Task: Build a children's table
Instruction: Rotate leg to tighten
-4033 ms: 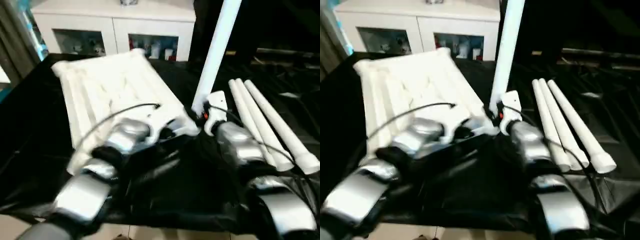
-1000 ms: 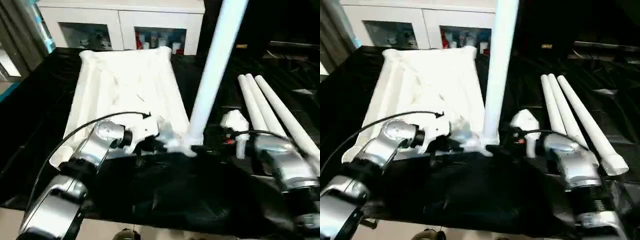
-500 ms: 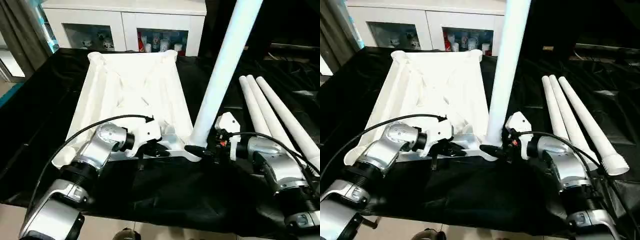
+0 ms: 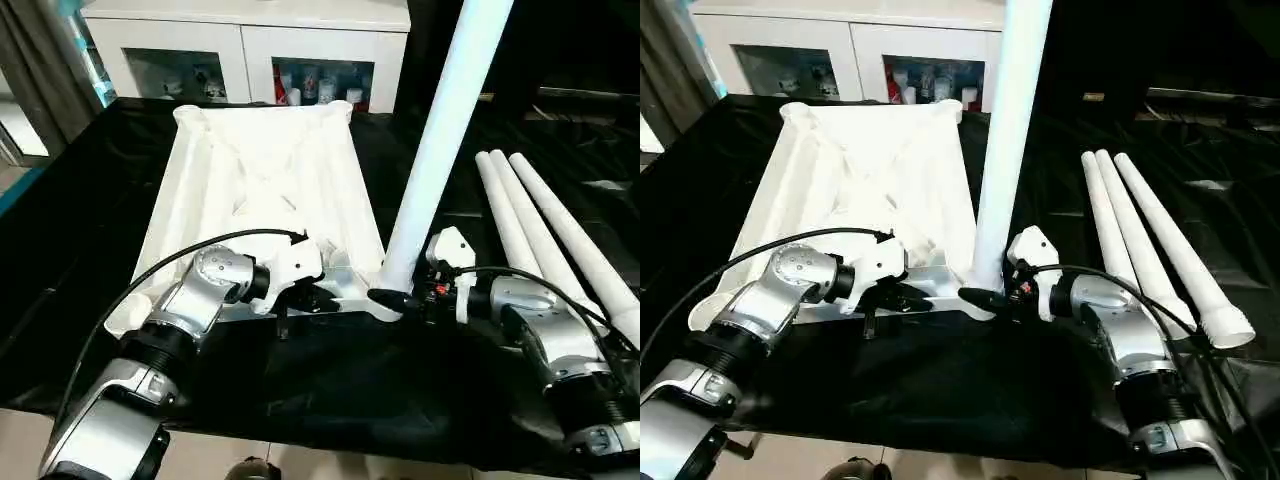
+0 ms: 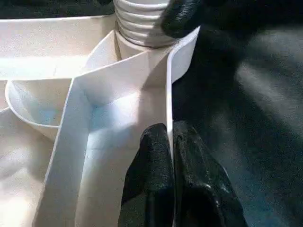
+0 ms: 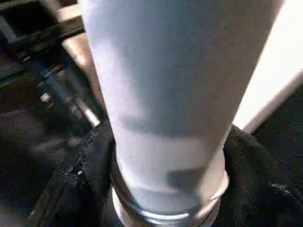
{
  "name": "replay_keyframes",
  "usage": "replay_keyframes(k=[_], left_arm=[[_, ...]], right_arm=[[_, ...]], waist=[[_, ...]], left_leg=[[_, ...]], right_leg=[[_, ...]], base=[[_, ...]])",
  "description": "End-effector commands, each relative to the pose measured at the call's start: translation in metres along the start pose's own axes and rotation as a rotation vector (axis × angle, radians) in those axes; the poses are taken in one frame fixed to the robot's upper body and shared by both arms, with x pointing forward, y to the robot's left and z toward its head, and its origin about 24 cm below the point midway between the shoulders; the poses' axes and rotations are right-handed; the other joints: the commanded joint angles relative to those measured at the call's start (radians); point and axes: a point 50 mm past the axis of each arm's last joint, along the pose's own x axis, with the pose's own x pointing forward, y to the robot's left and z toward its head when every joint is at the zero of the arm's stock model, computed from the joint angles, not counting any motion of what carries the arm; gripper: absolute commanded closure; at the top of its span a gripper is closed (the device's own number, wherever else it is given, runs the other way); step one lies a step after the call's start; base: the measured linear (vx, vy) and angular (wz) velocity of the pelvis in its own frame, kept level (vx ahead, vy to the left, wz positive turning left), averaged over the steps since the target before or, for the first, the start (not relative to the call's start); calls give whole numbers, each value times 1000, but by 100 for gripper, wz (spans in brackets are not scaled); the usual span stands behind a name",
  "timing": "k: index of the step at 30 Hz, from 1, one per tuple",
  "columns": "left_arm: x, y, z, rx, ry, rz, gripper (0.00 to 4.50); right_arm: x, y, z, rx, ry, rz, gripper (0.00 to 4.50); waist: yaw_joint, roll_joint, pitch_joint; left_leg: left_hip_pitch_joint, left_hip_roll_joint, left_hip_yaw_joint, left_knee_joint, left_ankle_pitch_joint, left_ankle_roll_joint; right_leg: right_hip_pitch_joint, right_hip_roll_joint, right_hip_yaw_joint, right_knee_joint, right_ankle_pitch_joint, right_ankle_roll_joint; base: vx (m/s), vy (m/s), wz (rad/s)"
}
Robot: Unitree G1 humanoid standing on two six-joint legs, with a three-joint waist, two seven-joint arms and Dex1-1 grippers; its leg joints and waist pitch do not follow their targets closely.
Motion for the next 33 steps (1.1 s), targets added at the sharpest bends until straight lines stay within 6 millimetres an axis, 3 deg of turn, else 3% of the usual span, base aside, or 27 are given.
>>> replay_keyframes(k=[1, 6, 7, 10, 14, 16, 17, 18, 23, 26, 28, 32, 33], left_arm=[[2, 10, 9, -26, -41, 112, 450], [21, 27, 16, -135, -10, 371, 450], [25, 28, 19, -150, -9, 403, 450], [37, 29, 29, -164, -16, 458, 450], [46, 27, 39, -149, -41, 456, 450], [47, 25, 40, -126, -49, 431, 450], [47, 24, 40, -119, -55, 414, 450], [46, 24, 40, -115, -59, 401, 450], [38, 21, 32, -80, -77, 334, 450], [27, 16, 20, -38, -69, 238, 450], [22, 13, 18, -5, -80, 184, 450], [13, 6, 13, 21, -95, 71, 450], [9, 2, 11, 36, -99, 20, 450]], right_arm=[[4, -1, -20, 88, 37, -124, 175], [32, 3, -38, 232, 47, -381, 176], [38, 5, -40, 250, 53, -414, 176], [57, 16, -42, 323, 67, -428, 176], [71, 26, -37, 280, 65, -378, 176], [71, 25, -36, 283, 51, -376, 120], [70, 23, -34, 284, 37, -371, 106], [69, 21, -32, 285, 28, -369, 101], [56, 7, -23, 207, 12, -338, 62], [35, -3, -16, 144, 8, -236, 62], [26, -4, -14, 120, 10, -185, 62], [9, -7, -10, 79, 20, -91, 62], [3, -7, -7, 65, 26, -48, 62]], waist=[[-4, -9, -77], [-19, -11, -64], [-21, -6, -66], [-26, -7, -65], [-27, -4, -68], [-29, -6, -68], [-29, -1, -67], [-31, -5, -67], [-43, -2, -66], [-40, -10, -68], [-35, -8, -71], [-28, -6, -77], [-25, -4, -81]], left_leg=[[26, 47, -24, -62, -145, 58], [38, 43, -29, -74, -268, -7], [41, 45, -29, -76, -273, -18], [44, 44, -33, -82, -302, -23], [44, 42, -33, -84, -304, -11], [42, 41, -33, -84, -297, 3], [42, 40, -33, -84, -300, 4], [41, 39, -33, -84, -310, 9], [34, 41, -37, -87, -320, 15], [34, 40, -34, -82, -287, 36], [30, 44, -32, -79, -239, 62], [30, 47, -28, -73, -179, 74], [27, 49, -25, -68, -133, 97]], right_leg=[[46, -73, 40, -68, -74, -244], [42, -76, 43, -96, -320, -189], [39, -76, 45, -97, -321, -185], [42, -73, 42, -100, -311, -185], [46, -74, 45, -102, -276, -184], [47, -74, 45, -100, -256, -189], [47, -75, 45, -101, -260, -190], [48, -74, 44, -103, -273, -190], [52, -74, 42, -103, -286, -189], [55, -76, 44, -103, -267, -193], [56, -77, 46, -97, -209, -205], [58, -72, 42, -81, -105, -240], [57, -70, 41, -70, -11, -262]], base=[[0, 0, 0], [0, 0, 0], [0, 0, 0], [0, 0, 0], [0, 0, 0], [0, 0, 0], [0, 0, 0], [0, 0, 0], [0, 0, 0], [0, 0, 0], [0, 0, 0], [0, 0, 0], [0, 0, 0]])
